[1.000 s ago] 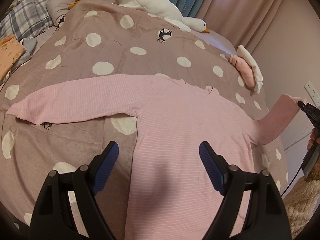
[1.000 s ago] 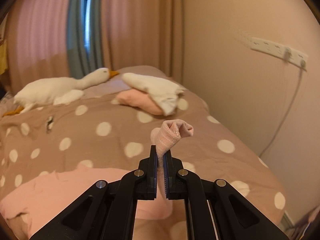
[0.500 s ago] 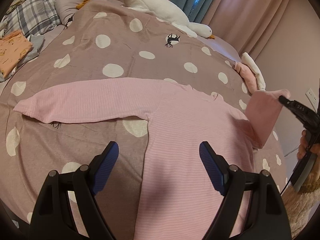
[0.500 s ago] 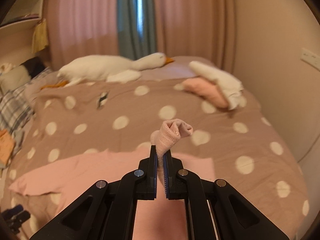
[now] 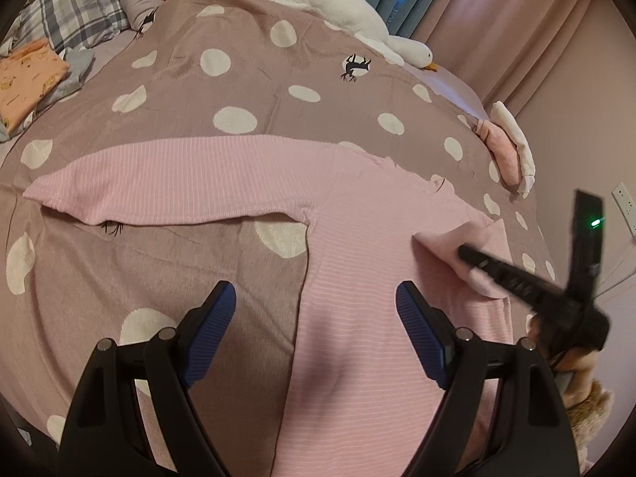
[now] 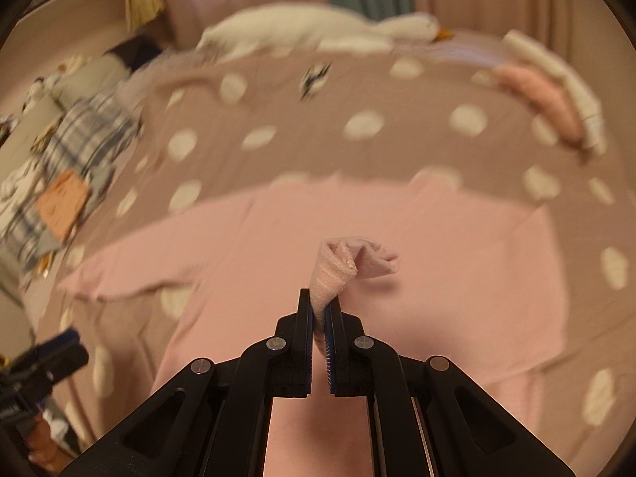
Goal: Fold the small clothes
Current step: 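Fold the held sleeve across the shirt body and release it with the right tool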
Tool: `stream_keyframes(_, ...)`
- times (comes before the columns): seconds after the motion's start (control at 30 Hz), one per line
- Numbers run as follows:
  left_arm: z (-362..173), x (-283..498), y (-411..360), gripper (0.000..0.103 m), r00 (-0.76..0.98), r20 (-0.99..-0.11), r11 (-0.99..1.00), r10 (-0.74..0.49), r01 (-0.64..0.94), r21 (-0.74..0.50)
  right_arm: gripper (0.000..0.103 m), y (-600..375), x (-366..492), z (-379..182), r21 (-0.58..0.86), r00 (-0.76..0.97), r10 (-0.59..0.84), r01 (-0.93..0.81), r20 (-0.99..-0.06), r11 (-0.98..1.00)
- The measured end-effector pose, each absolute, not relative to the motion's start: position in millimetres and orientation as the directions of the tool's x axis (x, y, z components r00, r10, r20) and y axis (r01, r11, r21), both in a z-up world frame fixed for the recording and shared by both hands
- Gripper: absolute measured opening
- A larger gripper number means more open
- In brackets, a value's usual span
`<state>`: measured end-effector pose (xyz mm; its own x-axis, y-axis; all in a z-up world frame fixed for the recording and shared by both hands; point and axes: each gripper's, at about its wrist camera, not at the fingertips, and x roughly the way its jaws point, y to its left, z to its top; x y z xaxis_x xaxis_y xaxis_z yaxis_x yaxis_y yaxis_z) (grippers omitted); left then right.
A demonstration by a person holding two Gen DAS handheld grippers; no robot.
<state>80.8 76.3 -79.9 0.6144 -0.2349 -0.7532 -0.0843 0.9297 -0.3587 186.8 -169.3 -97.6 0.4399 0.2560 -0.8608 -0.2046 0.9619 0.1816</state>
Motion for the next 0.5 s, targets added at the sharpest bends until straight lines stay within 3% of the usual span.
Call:
stream_keyframes(0.3,-85,81,75,0.083,0.597,-0.766,0.929,-0.240,-0.089,-0.360,0.007,-152,179,-130,0.225,0.311,0.306,-0.269,-0.900,0.936)
stream_keyframes(0.4,-85,83,72,0.083,0.592,-0.768,0.929,-0.246,-0.083,-0.361,0.020,-157,179,-126,0.295,0.285,0.370,-0.274,-0.884,0.915)
stream_keyframes(0.47,-84,85,70,0.083,0.589,-0.767,0.928,-0.255,-0.074,-0.365,0.039,-160,176,-119,0.337,0.294,0.413,-0.276,-0.862,0.900)
stream_keyframes(0.5,-84,86,68,0.083,0.587,-0.767,0.927,-0.260,-0.070,-0.368,0.041,-162,174,-115,0.335,0.308,0.413,-0.275,-0.857,0.901)
